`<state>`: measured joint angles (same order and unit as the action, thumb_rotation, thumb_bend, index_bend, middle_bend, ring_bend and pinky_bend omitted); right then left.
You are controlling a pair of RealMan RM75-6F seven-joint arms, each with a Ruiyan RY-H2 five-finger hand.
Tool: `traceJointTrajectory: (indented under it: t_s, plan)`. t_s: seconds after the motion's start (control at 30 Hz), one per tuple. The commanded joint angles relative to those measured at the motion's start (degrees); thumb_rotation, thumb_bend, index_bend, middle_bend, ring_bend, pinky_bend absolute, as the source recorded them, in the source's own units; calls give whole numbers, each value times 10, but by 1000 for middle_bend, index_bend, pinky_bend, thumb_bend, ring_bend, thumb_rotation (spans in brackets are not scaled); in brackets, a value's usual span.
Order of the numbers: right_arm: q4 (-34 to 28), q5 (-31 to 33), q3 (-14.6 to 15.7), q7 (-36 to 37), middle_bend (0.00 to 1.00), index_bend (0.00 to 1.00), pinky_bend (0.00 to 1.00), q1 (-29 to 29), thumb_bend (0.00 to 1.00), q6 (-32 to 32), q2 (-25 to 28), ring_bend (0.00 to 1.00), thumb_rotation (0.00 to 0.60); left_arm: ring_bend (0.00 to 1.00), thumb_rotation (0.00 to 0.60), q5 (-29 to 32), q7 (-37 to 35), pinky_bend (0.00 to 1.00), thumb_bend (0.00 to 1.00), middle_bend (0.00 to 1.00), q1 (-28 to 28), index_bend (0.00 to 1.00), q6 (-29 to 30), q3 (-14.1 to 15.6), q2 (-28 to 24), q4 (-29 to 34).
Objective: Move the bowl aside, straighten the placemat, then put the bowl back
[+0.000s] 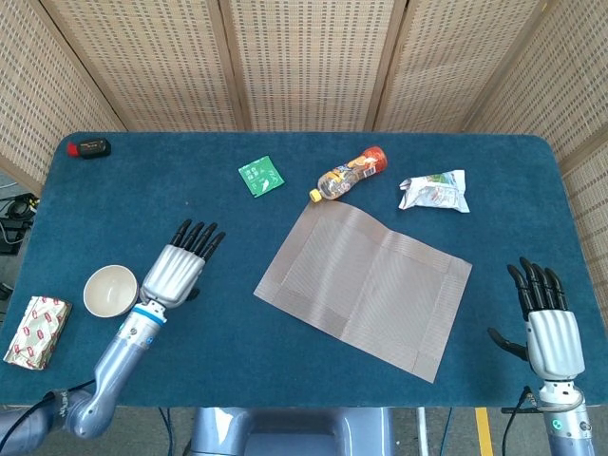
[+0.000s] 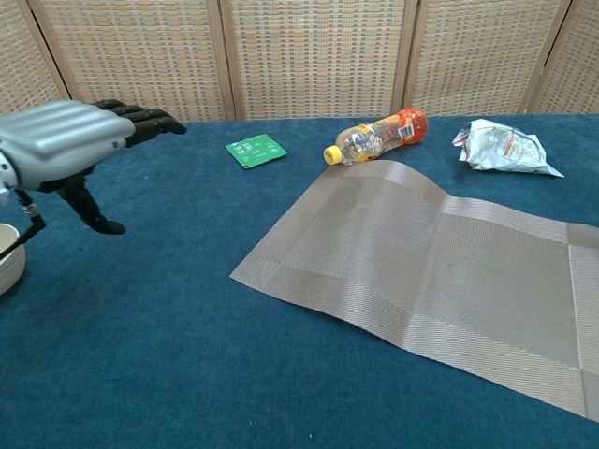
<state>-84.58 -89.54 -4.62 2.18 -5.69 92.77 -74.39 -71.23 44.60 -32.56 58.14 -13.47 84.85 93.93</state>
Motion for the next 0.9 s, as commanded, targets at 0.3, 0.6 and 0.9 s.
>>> traceJointTrajectory:
  t_s: [0.3,0.6,0.9]
  plan:
    - [10,16,-15,26,0,24,0,-3,191,-10,5,0,600,0,600,80,61,0,18,0,-110,0,-63,-10,118,-121]
    - [15,22,-22,44,0,24,0,-1,191,-10,8,0,600,0,600,96,70,0,18,0,-143,0,-68,20,170,-168]
    - [13,22,-23,49,0,24,0,-1,190,-11,10,0,600,0,600,102,67,0,19,0,-155,0,-62,38,176,-177]
